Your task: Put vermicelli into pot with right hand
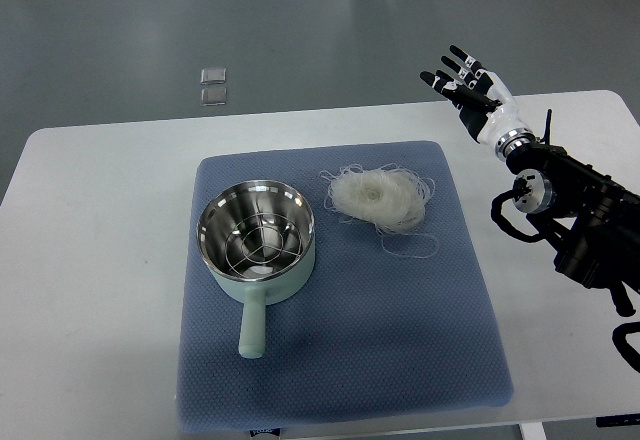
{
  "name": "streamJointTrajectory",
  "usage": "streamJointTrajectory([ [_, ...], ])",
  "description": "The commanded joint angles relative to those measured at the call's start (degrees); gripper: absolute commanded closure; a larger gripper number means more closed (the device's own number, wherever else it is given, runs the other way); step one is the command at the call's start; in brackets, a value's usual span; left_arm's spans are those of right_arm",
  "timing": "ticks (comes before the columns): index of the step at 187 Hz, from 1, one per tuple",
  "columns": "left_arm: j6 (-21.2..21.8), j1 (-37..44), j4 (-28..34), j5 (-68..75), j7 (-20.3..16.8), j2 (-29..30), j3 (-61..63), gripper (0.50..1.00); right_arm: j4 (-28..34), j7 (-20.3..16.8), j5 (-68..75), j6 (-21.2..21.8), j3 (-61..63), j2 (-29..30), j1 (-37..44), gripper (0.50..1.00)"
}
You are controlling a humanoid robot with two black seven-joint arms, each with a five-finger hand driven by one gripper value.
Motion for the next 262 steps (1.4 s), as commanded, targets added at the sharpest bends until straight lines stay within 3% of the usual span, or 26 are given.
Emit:
streamJointTrajectory([
  [1,0.00,0.00,0.00,0.00,0.00,0.00,0.03,0.500,0.18,-0.07,-0.11,0.02,-0.11,-0.09,0.15,0.576],
  [60,0.00,0.00,0.09,0.00,0.00,0.00,0.12,0.500,0.53,-0.07,-7.06,0.28,-0.55,0.09,0.33,0.576],
  [144,0.00,0.00,0.09,0.00,0.00,0.00,0.12,0.500,1.85,0.90,-9.69,1.77,-13.12,-2.11,4.46,0.579],
  [203,0.00,0.00,0.35,0.00,0.00,0.00,0.20,0.500,3.52,3.71,-18.48,5.03,-25.33,-5.01,10.26,0.579],
  [262,0.00,0.00,0.44,0.00,0.00,0.00,0.20,0.500,8.53,8.19,-30.17,5.20,-41.16,-8.26,17.56,0.579],
])
